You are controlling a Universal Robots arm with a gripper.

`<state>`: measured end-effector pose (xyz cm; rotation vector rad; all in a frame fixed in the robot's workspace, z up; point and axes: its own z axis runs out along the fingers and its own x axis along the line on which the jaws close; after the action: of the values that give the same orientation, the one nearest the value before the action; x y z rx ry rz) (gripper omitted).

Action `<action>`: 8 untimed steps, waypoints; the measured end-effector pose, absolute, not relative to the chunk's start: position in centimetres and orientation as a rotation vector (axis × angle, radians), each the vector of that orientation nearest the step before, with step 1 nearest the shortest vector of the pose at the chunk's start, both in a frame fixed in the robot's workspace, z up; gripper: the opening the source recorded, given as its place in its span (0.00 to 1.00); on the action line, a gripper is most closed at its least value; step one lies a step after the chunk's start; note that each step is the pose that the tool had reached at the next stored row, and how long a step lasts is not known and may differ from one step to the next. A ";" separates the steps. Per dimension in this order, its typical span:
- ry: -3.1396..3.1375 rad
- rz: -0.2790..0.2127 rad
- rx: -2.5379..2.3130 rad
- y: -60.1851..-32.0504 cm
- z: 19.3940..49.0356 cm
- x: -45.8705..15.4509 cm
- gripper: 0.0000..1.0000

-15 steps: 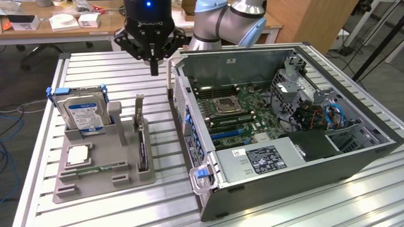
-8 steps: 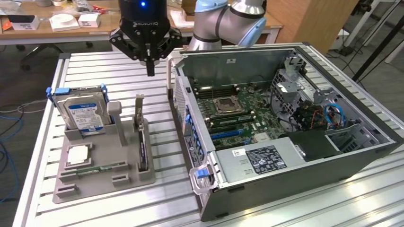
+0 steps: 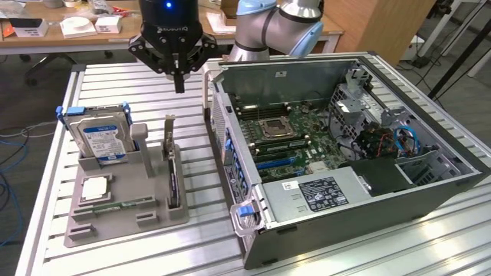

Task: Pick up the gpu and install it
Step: 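Reach for the gpu, then pick up the gpu and move the gpu toward the slot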

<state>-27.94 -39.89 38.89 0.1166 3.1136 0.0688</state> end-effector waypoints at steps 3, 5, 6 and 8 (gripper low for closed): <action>3.114 0.069 0.116 -39.9 38.9 -27.9 0.11; 3.114 0.069 0.117 -39.9 38.9 -28.0 0.11; 3.114 0.069 0.117 -39.9 38.9 -28.0 0.11; 3.114 0.069 0.117 -39.9 38.9 -28.0 0.11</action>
<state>-27.95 -39.89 38.89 0.1165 3.1136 0.0689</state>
